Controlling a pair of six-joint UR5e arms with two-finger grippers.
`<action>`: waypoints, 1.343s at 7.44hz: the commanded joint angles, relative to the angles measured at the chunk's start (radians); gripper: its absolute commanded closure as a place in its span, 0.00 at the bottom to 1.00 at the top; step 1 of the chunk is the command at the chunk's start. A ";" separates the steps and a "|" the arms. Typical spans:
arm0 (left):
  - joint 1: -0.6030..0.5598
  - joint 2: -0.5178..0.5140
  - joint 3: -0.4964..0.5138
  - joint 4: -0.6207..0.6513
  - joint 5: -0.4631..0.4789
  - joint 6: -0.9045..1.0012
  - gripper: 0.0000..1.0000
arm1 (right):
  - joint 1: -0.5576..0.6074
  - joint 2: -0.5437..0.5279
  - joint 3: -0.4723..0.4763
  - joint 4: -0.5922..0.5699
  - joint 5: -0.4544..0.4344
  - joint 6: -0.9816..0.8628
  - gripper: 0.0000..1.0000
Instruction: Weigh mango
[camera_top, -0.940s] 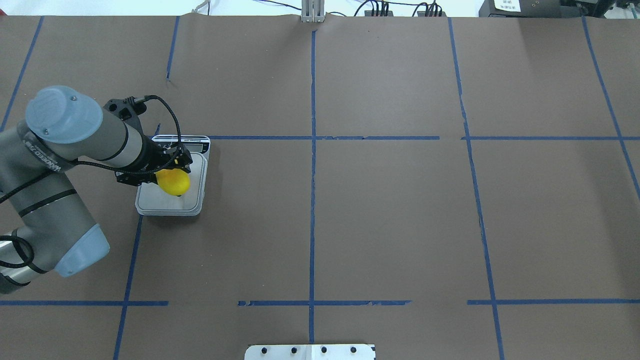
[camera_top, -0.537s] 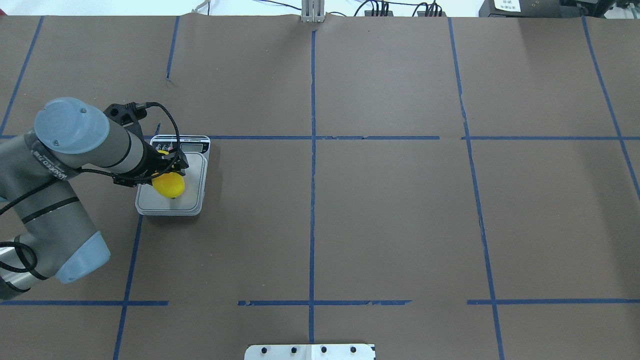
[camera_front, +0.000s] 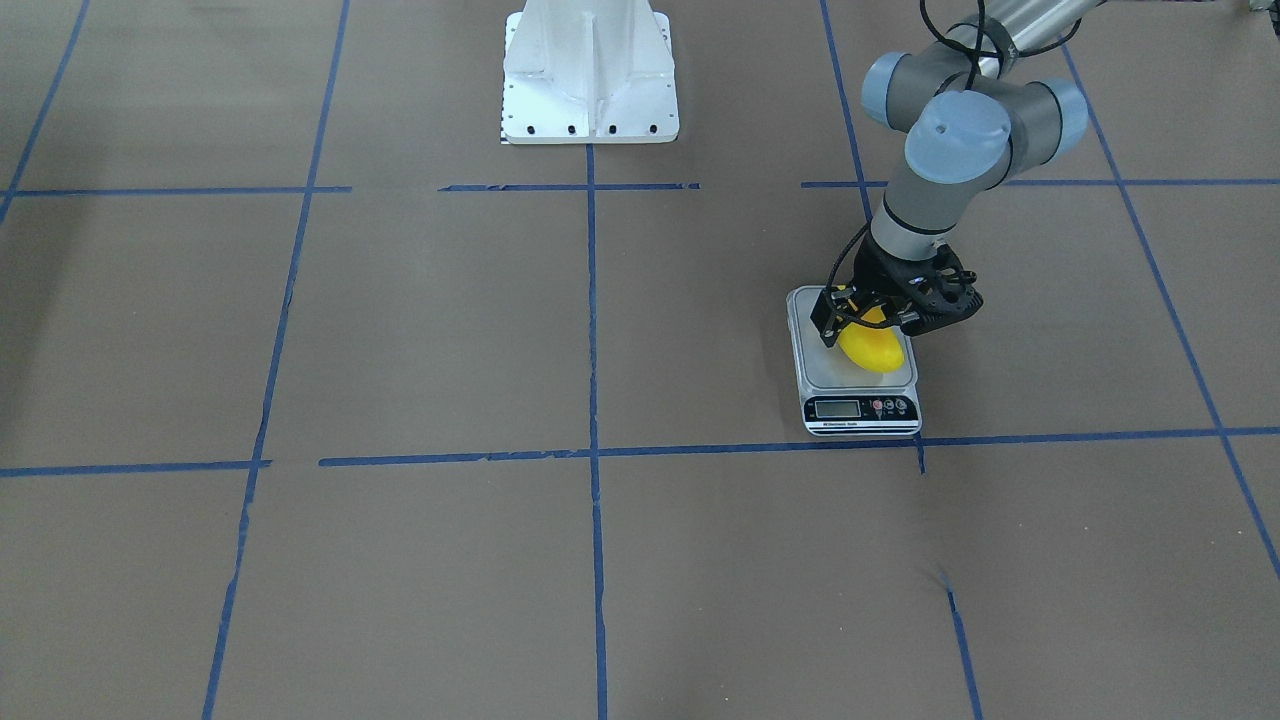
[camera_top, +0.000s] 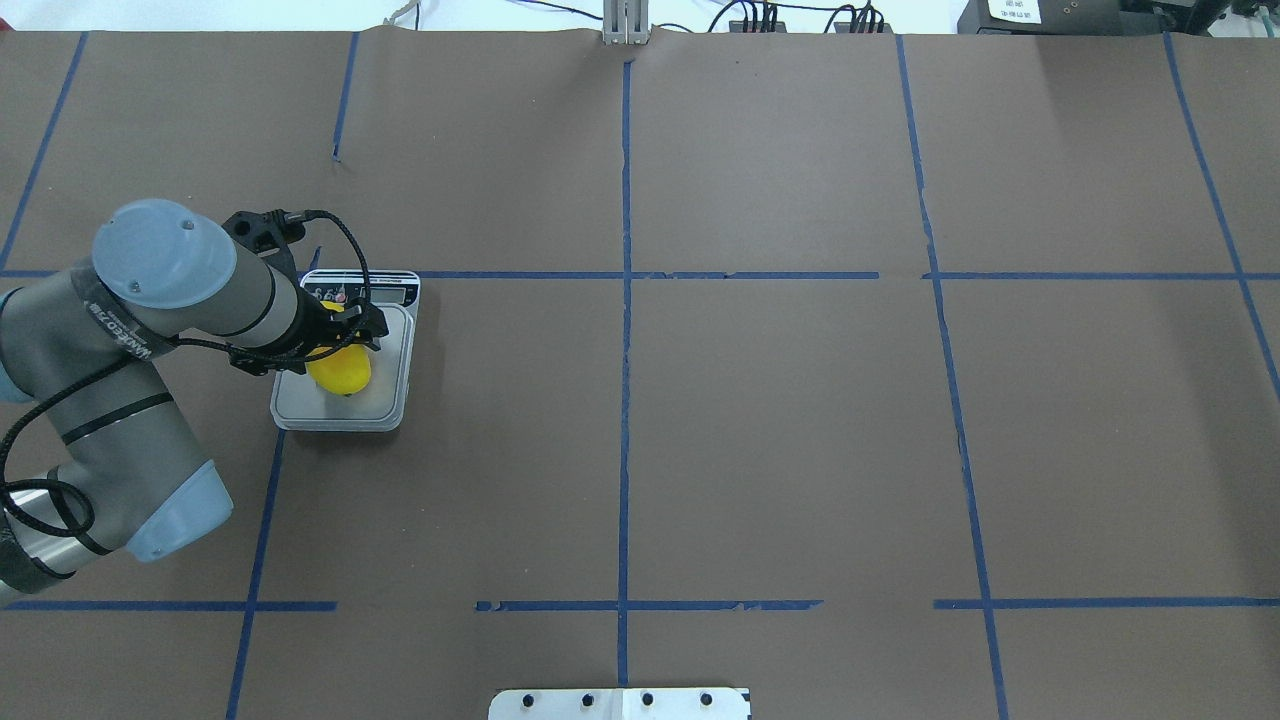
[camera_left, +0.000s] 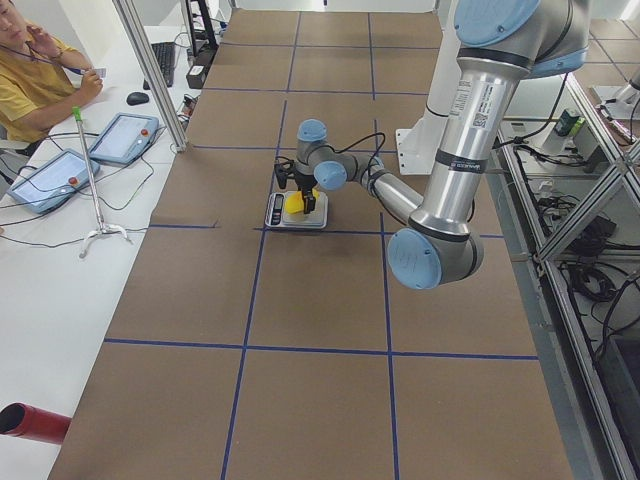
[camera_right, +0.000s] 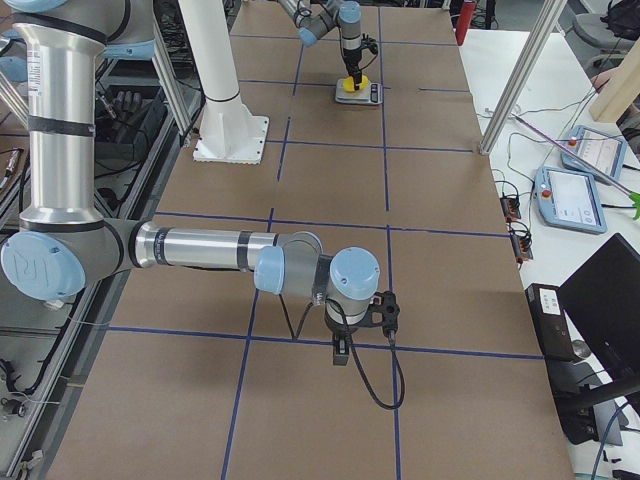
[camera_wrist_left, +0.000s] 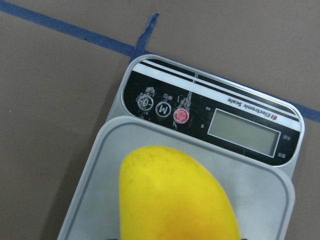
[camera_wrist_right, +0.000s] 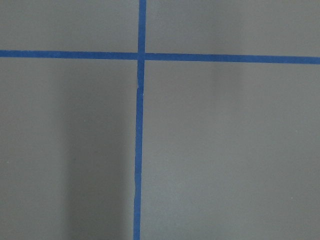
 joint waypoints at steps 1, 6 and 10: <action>-0.061 0.015 -0.081 0.003 -0.003 0.090 0.00 | 0.000 0.000 0.000 0.000 0.000 0.000 0.00; -0.631 0.316 -0.035 0.006 -0.356 1.069 0.00 | 0.000 0.000 0.000 0.000 0.000 0.000 0.00; -0.964 0.240 0.271 0.155 -0.413 1.546 0.00 | 0.000 0.000 0.000 0.000 0.000 0.000 0.00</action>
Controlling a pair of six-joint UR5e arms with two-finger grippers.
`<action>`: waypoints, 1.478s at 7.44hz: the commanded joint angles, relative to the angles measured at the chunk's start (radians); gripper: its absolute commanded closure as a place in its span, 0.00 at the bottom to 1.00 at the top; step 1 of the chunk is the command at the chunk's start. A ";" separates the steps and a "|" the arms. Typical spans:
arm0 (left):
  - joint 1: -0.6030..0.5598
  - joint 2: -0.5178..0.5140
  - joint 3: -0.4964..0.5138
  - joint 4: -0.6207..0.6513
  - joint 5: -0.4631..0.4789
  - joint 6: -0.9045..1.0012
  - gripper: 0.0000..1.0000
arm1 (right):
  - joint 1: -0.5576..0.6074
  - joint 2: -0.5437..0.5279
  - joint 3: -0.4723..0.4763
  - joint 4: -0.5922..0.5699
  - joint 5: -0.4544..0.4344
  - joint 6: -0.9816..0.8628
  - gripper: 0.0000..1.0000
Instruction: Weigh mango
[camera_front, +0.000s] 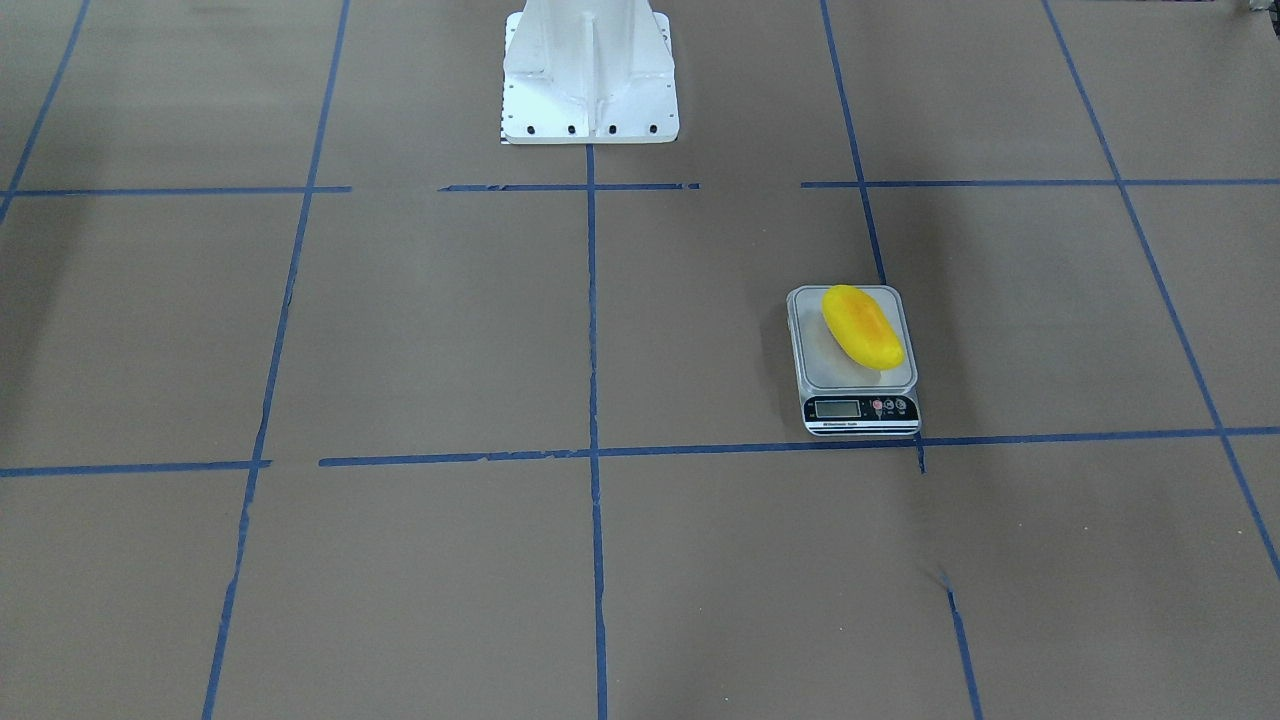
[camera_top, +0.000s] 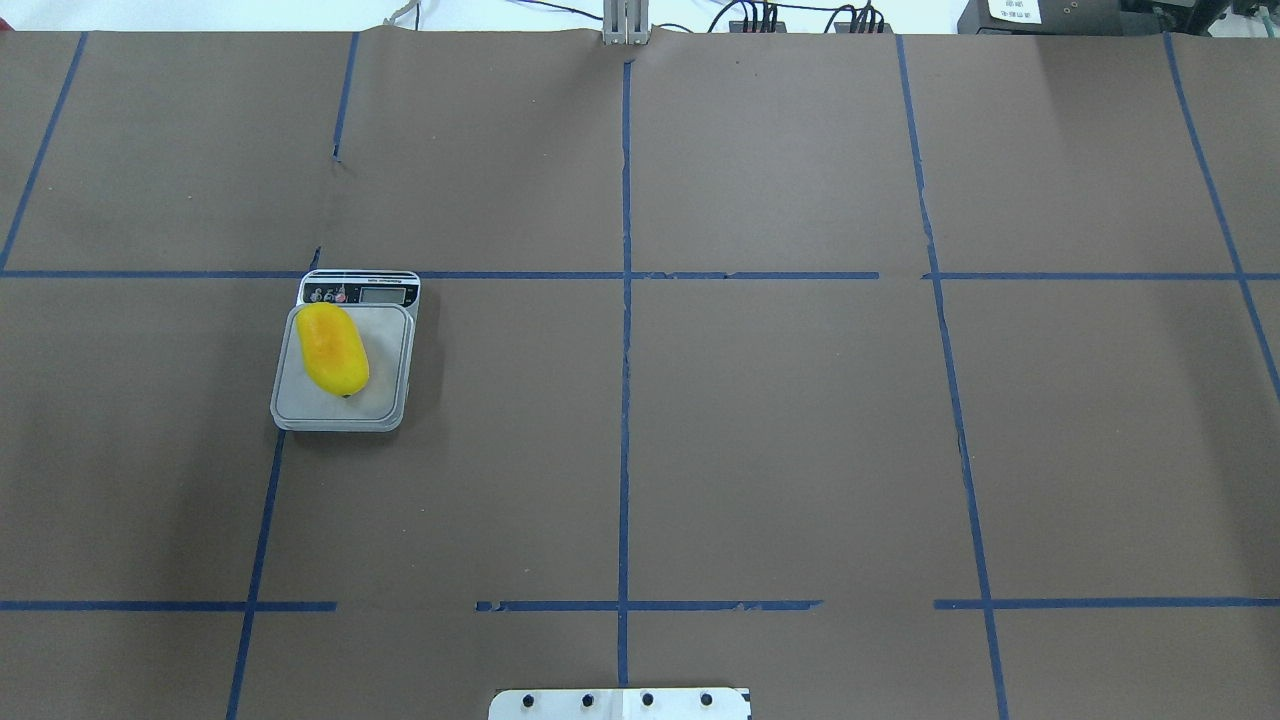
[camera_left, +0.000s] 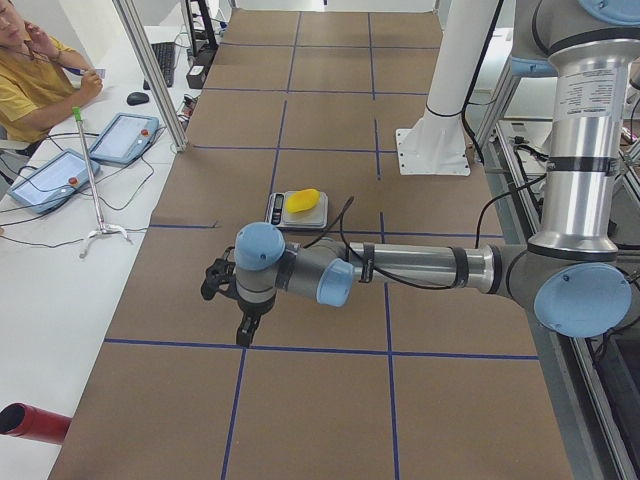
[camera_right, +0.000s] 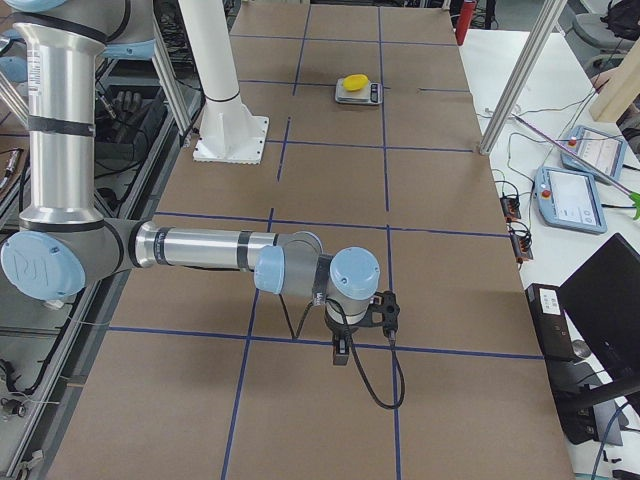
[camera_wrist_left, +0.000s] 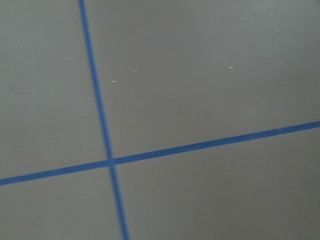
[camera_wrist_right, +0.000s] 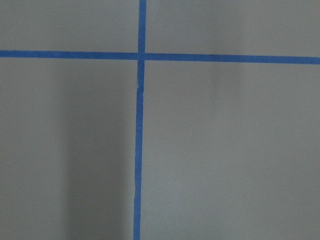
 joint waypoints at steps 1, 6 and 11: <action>-0.060 -0.032 0.048 0.194 -0.028 0.078 0.00 | 0.000 0.000 0.000 0.000 0.000 0.000 0.00; -0.051 0.005 0.043 0.105 -0.050 0.083 0.00 | 0.000 0.000 0.000 0.000 0.000 0.000 0.00; -0.028 -0.001 0.033 0.100 -0.050 0.083 0.00 | 0.000 0.000 0.000 0.000 0.000 0.000 0.00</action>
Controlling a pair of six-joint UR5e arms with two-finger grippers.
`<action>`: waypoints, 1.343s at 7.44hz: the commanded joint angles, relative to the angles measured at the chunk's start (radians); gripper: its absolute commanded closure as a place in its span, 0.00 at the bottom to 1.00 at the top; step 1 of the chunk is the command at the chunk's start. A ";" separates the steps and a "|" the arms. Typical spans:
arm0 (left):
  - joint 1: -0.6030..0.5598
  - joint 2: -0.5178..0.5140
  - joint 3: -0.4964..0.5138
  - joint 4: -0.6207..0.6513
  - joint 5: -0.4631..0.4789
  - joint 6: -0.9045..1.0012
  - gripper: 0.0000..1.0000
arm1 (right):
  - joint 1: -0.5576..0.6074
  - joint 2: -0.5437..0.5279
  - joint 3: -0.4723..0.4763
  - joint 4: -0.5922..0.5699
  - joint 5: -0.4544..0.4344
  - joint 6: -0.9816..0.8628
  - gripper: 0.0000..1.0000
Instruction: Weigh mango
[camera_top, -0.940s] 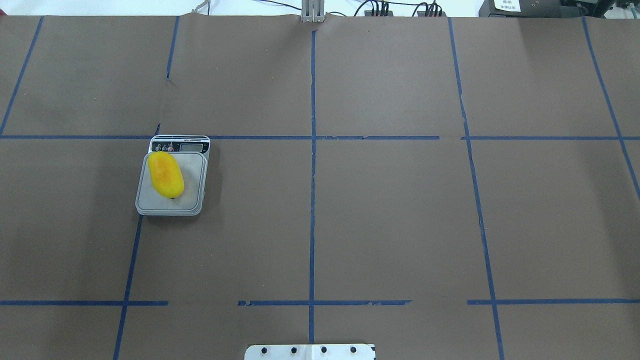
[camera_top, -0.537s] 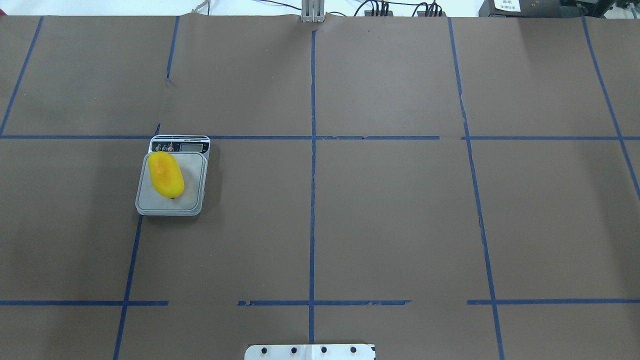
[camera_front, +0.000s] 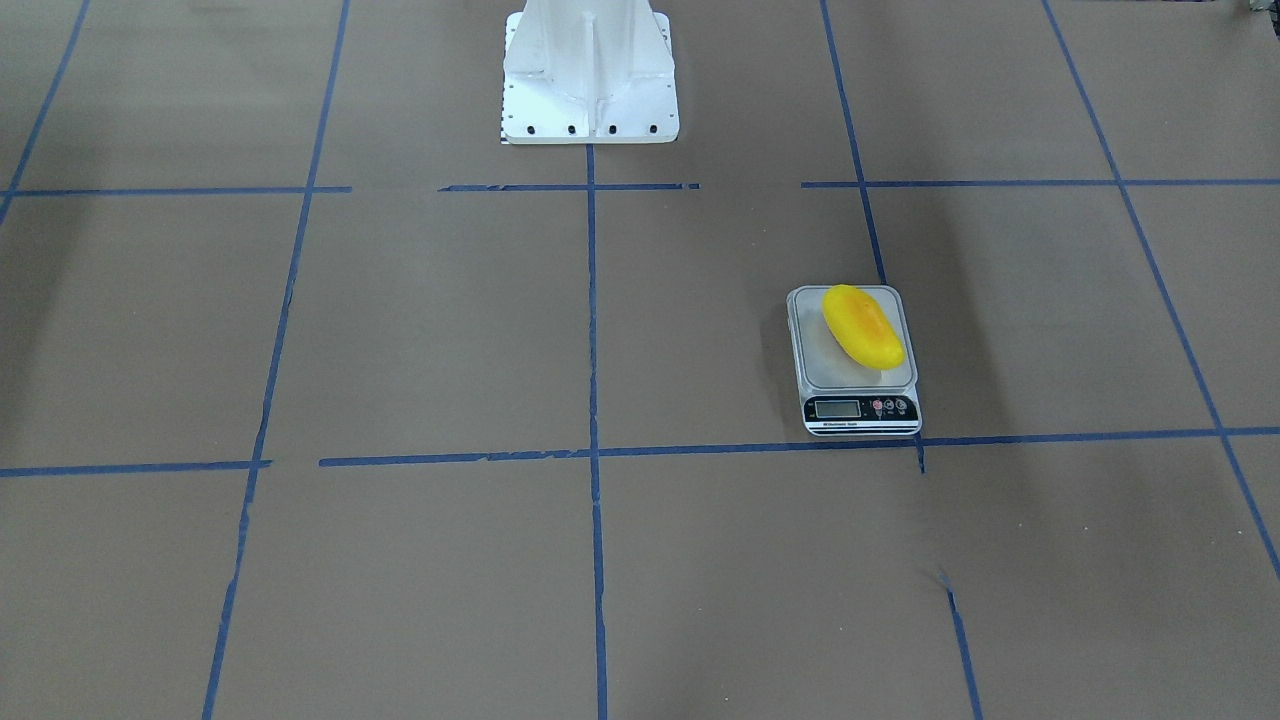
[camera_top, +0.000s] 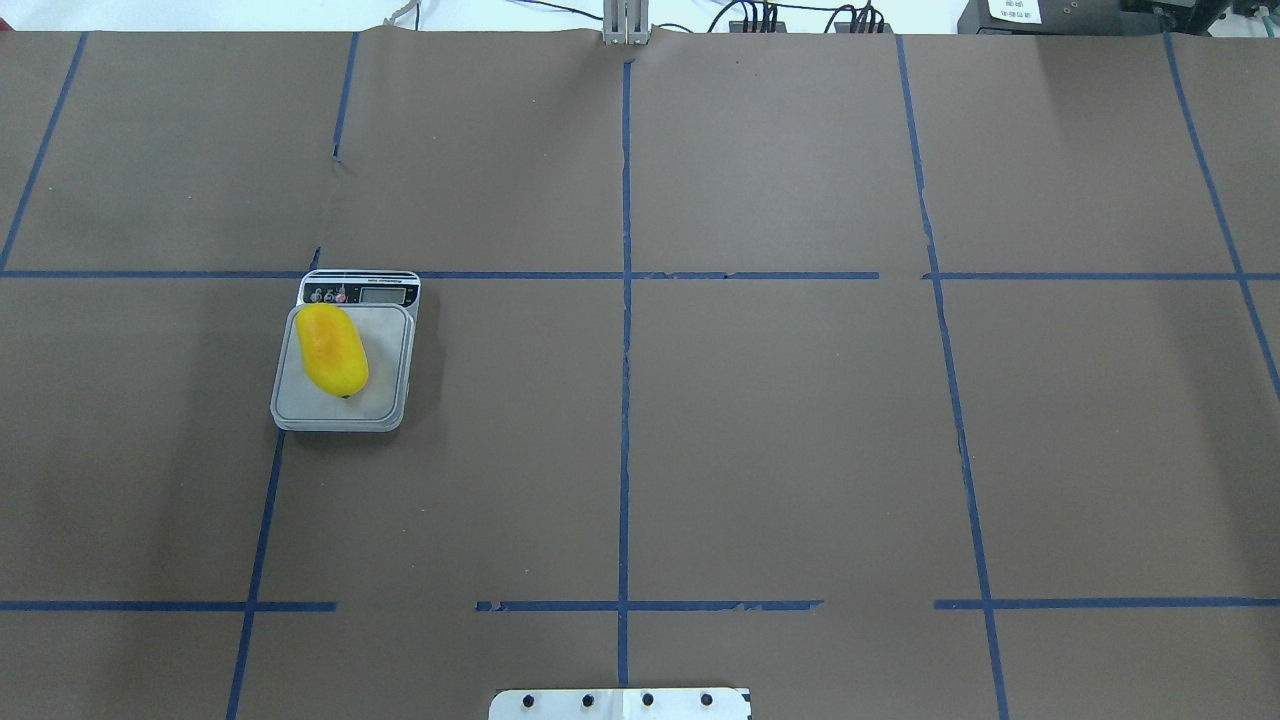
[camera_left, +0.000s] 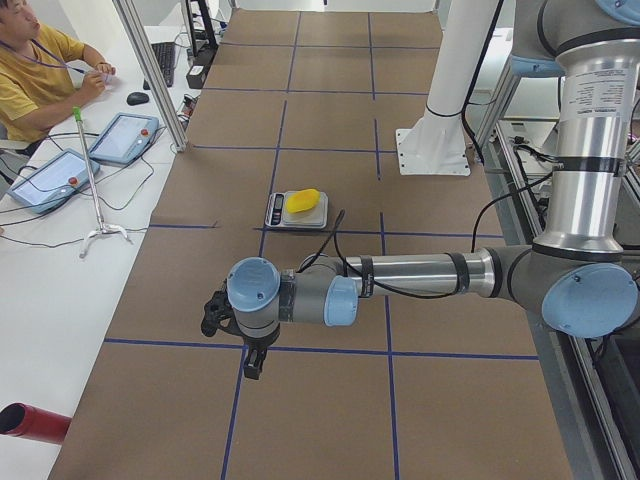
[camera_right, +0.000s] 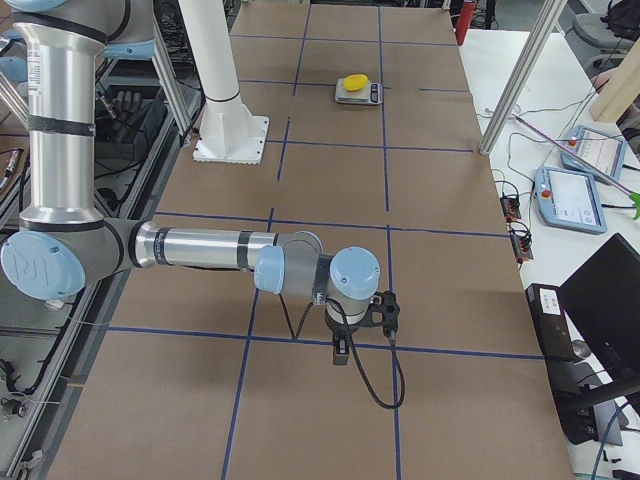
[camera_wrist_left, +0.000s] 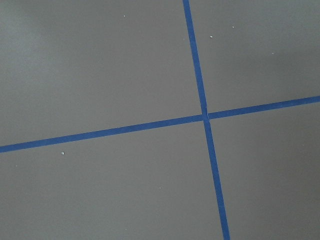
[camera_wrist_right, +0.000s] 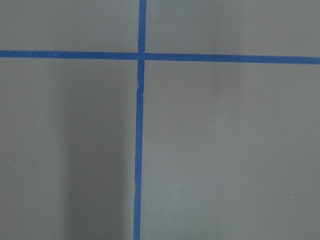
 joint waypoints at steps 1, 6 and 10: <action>0.042 -0.001 -0.012 -0.005 0.000 -0.009 0.00 | 0.000 0.000 0.000 0.000 0.000 0.000 0.00; 0.086 0.008 -0.044 -0.007 -0.072 -0.144 0.00 | 0.000 0.000 0.000 0.000 0.000 0.000 0.00; 0.086 0.011 -0.043 -0.028 -0.069 -0.150 0.00 | 0.000 0.000 0.000 0.000 0.000 0.000 0.00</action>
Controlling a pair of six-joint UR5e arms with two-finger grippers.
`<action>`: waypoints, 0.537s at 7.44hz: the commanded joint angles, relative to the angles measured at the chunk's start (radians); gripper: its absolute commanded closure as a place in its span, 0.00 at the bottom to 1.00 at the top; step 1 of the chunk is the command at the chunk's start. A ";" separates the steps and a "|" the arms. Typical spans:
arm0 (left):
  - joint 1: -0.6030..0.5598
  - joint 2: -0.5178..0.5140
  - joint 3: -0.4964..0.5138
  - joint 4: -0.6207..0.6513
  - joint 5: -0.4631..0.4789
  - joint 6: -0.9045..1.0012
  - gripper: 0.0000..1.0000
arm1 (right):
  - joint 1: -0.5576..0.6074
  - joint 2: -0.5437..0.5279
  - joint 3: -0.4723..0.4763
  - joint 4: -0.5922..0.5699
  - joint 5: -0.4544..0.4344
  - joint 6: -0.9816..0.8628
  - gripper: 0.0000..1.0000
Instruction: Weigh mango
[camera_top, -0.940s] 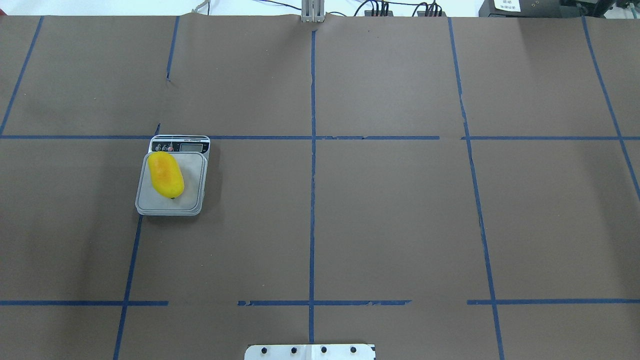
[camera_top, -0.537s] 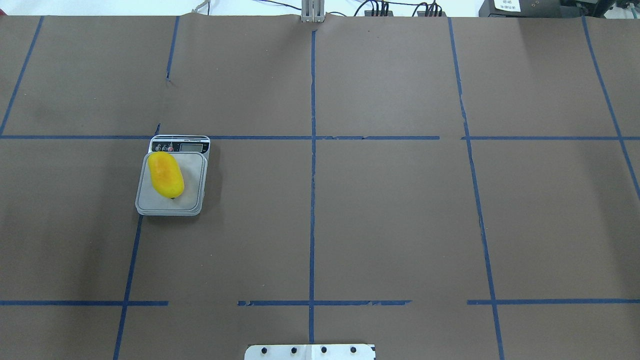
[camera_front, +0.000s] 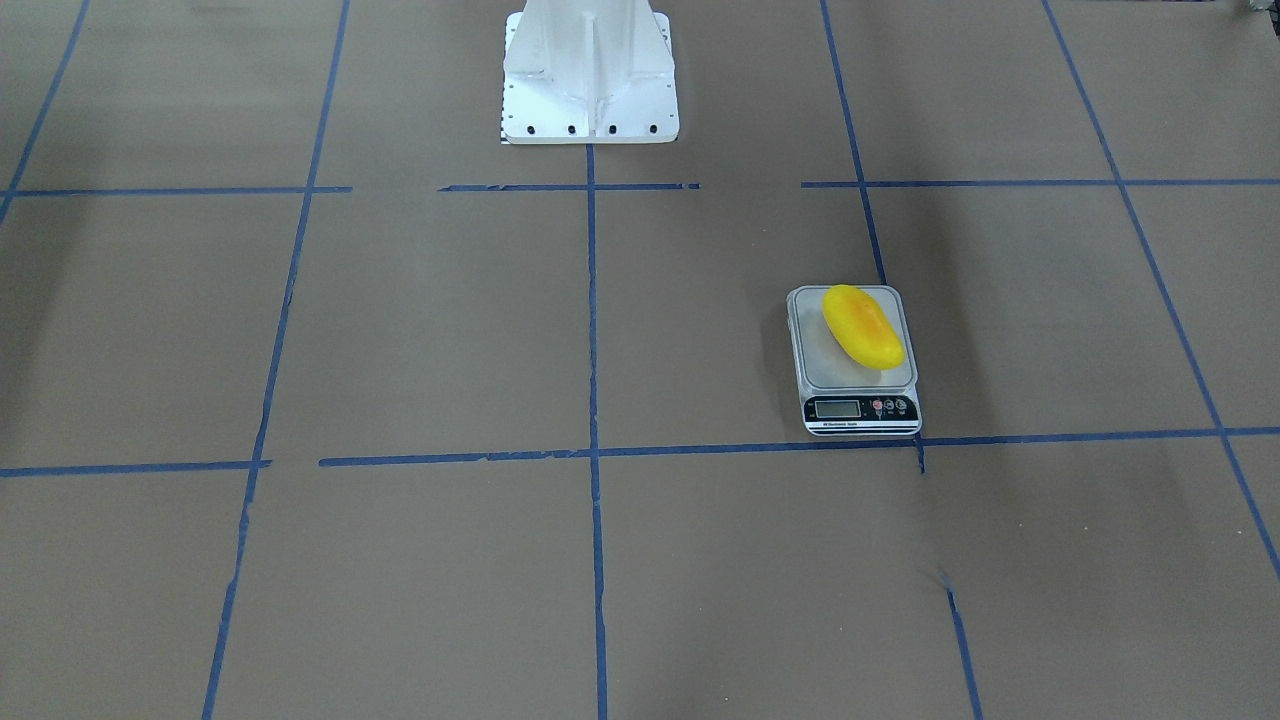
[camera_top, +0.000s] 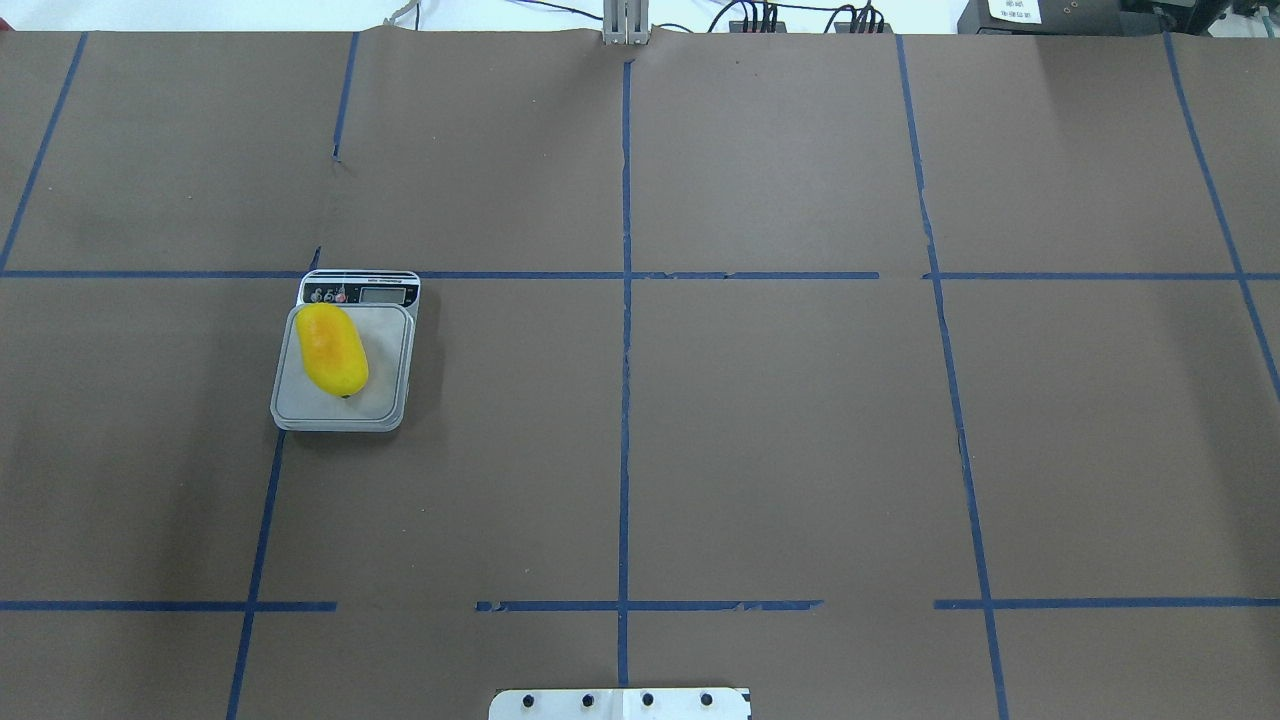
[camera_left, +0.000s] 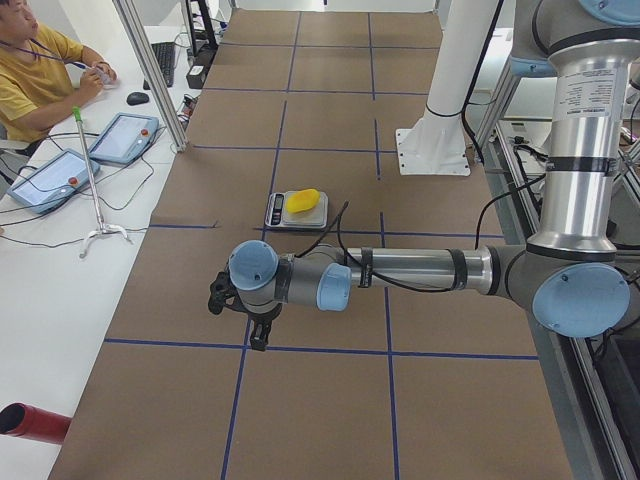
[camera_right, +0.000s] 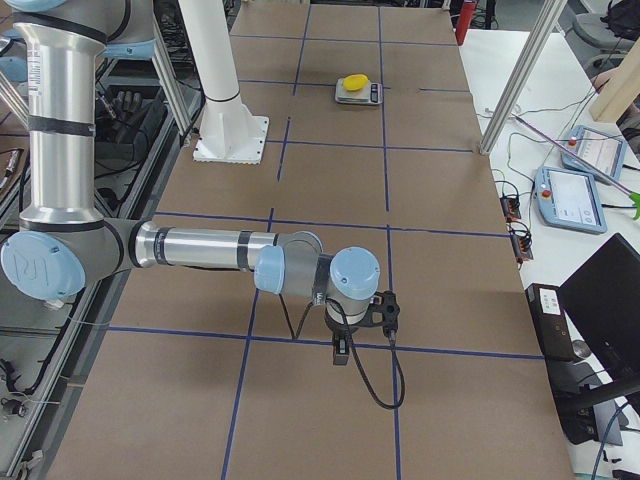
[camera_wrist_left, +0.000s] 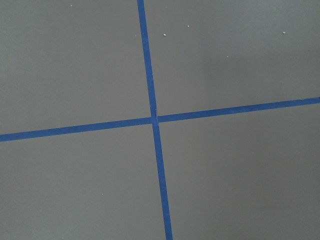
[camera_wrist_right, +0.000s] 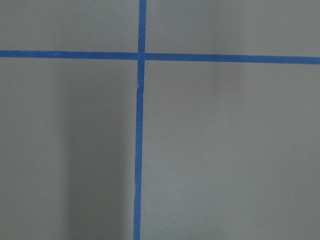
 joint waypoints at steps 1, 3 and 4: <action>0.000 0.001 0.000 -0.002 0.001 -0.004 0.00 | 0.000 0.000 0.000 0.000 0.000 0.000 0.00; 0.000 0.001 0.000 0.001 0.003 -0.004 0.00 | 0.000 0.000 0.000 0.000 0.000 0.000 0.00; 0.000 -0.001 -0.001 0.003 0.006 -0.004 0.00 | 0.000 0.000 0.000 0.000 0.000 0.000 0.00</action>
